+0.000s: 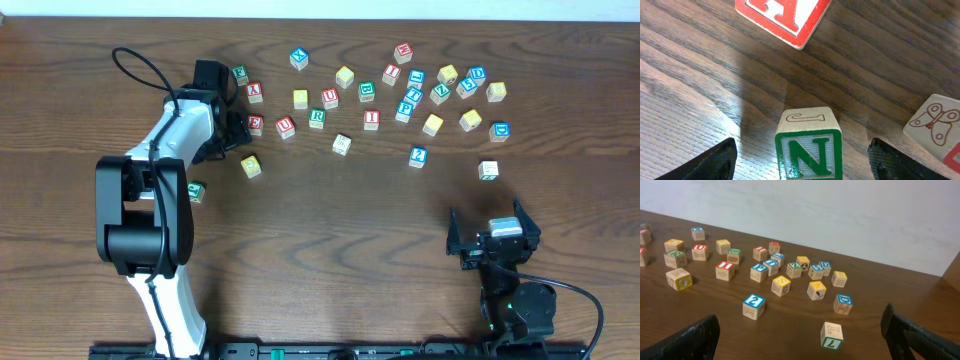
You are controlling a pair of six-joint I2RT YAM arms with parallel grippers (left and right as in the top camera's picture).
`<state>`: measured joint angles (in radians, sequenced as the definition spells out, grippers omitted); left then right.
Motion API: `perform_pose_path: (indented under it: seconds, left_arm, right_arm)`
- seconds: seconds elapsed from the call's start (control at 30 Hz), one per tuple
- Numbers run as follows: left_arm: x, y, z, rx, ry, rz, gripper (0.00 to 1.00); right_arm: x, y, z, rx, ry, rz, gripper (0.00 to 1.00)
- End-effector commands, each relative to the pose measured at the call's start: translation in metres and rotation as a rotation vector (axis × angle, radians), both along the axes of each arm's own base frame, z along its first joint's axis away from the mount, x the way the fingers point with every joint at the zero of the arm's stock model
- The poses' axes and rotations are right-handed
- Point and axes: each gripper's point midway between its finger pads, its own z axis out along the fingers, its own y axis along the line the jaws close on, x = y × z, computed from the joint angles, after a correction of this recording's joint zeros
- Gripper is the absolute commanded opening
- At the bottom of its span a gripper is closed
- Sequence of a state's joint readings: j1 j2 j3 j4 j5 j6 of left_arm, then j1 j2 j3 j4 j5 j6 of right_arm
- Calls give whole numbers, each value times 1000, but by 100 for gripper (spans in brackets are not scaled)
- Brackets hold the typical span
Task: Spell out NEURIPS
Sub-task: 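Lower the left gripper and close it on the green N block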
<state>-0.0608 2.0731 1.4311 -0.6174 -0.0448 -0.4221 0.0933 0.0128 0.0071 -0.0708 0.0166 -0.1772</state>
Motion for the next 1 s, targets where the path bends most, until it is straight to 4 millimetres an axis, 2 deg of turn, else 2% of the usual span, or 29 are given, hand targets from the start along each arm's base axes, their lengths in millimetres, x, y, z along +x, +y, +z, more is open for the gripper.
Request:
perform_pose_path:
  seconds: [0.0,0.2,0.3,0.37,0.6,0.77,0.9,0.97]
  left_arm:
    - [-2,6,-7,18,12,15,82]
    - [2,5,-6,13,-3,14,77]
    - [3,5,-6,13,-7,14,64]
    - [3,5,-6,13,-10,14,59]
    - [4,4,-5,13,-12,14,58]
    - [6,2,-4,-2,-16,5,41]
    - [6,1,-4,-8,-17,2,40]
    - [6,1,-4,-8,-17,1,36]
  right_arm:
    - [0,-2,-1,-7,0,-7,99]
    - [0,-2,-1,-7,0,-8,99]
    - [0,-2,-1,-7,0,-8,99]
    - [0,-2,-1,-7,0,-8,99]
    - [0,-2,-1,-7,0,-7,99]
    - [0,-2,-1,-7,0,-8,99]
    - [0,-2,-1,-7,0,-8,99]
    - [0,-2,-1,-7,0,-8,99]
